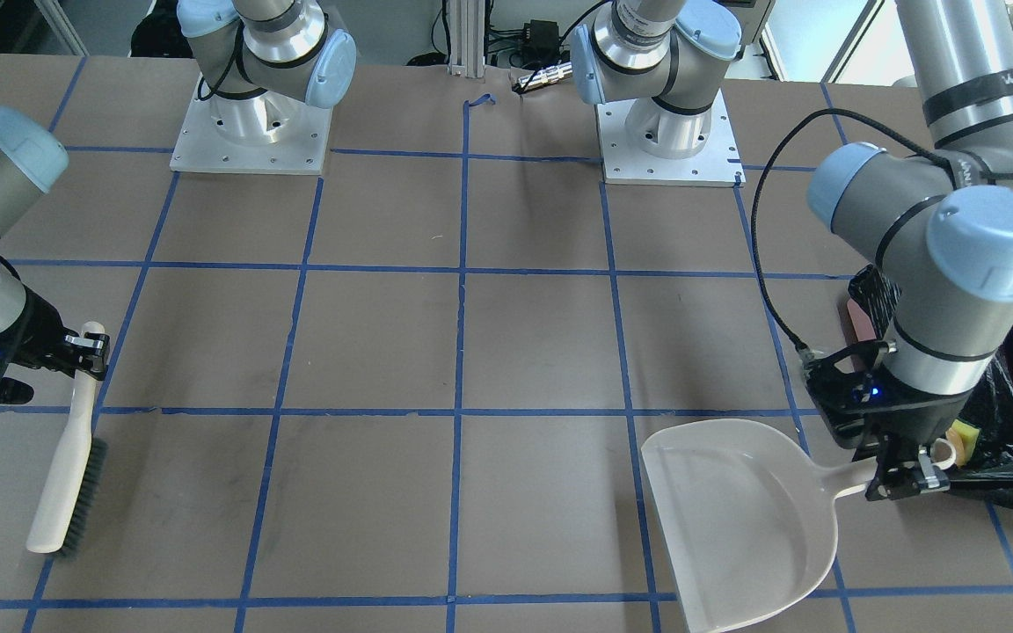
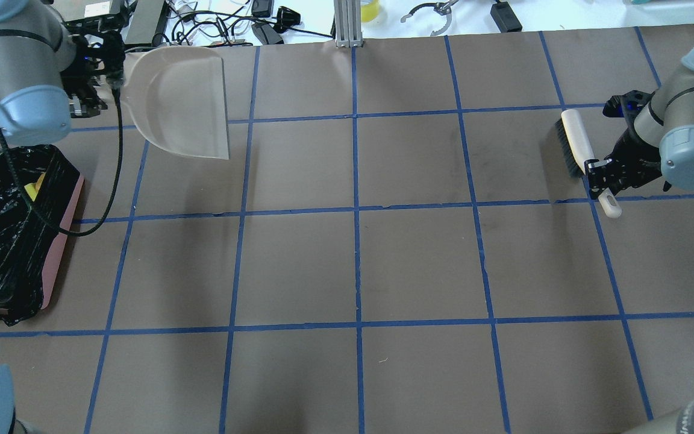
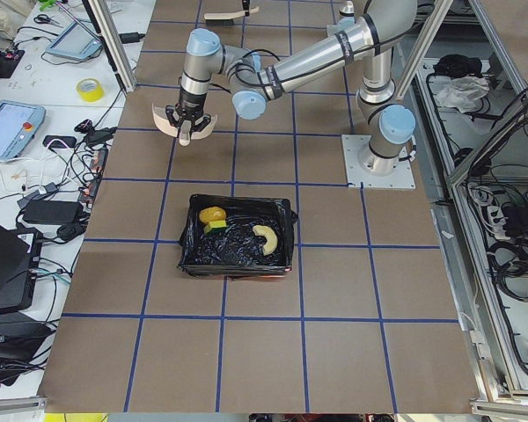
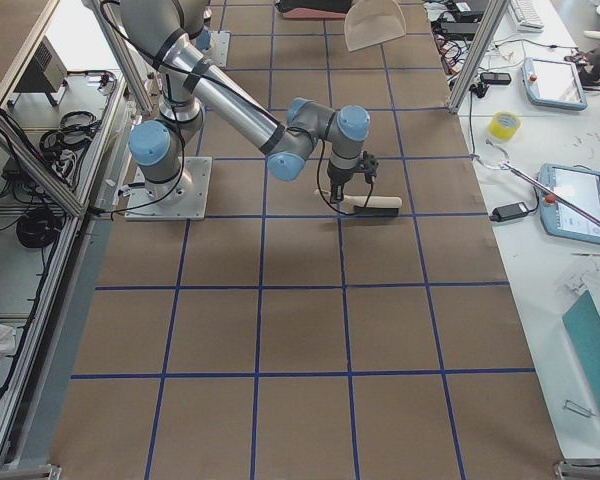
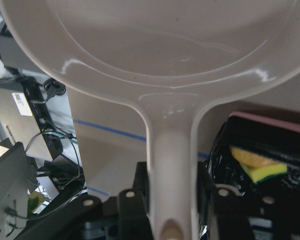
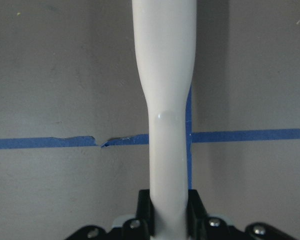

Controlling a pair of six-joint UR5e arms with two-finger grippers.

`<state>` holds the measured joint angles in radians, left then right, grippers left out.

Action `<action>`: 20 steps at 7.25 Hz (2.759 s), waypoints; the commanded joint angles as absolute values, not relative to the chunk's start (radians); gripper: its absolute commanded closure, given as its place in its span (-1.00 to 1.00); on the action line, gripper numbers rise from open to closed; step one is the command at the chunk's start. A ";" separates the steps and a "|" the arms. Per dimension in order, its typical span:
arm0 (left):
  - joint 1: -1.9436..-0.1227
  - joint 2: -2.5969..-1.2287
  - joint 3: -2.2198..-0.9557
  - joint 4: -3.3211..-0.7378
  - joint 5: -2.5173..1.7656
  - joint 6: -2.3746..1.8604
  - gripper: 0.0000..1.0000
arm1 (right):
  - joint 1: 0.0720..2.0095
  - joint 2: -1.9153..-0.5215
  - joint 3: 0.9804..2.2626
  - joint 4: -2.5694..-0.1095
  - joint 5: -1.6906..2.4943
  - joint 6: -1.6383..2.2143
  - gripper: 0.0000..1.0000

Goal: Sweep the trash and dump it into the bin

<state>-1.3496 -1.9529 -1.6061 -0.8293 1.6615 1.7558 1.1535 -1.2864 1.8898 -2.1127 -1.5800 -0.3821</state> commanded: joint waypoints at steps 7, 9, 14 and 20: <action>-1.378 -2.123 -1.546 -0.936 1.568 1.821 1.00 | 1.154 -1.282 1.890 -2.115 -1.580 -0.380 -0.01; -1.379 -2.125 -1.560 -0.936 1.562 1.827 1.00 | 1.154 -1.288 1.875 -2.118 -1.582 -0.382 -0.49; -1.388 -2.096 -1.580 -0.930 1.560 1.754 -0.69 | 1.216 -1.358 1.613 -1.719 -1.548 -0.335 -1.00; -1.486 -1.584 -1.669 -1.517 1.580 1.031 -1.00 | 1.519 -1.532 1.457 -1.425 -1.546 -0.094 -1.00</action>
<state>-1.4794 -1.7093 -1.6399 -1.4013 1.5789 1.1948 1.4970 -1.4770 1.4573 -1.4719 -1.5485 -0.1051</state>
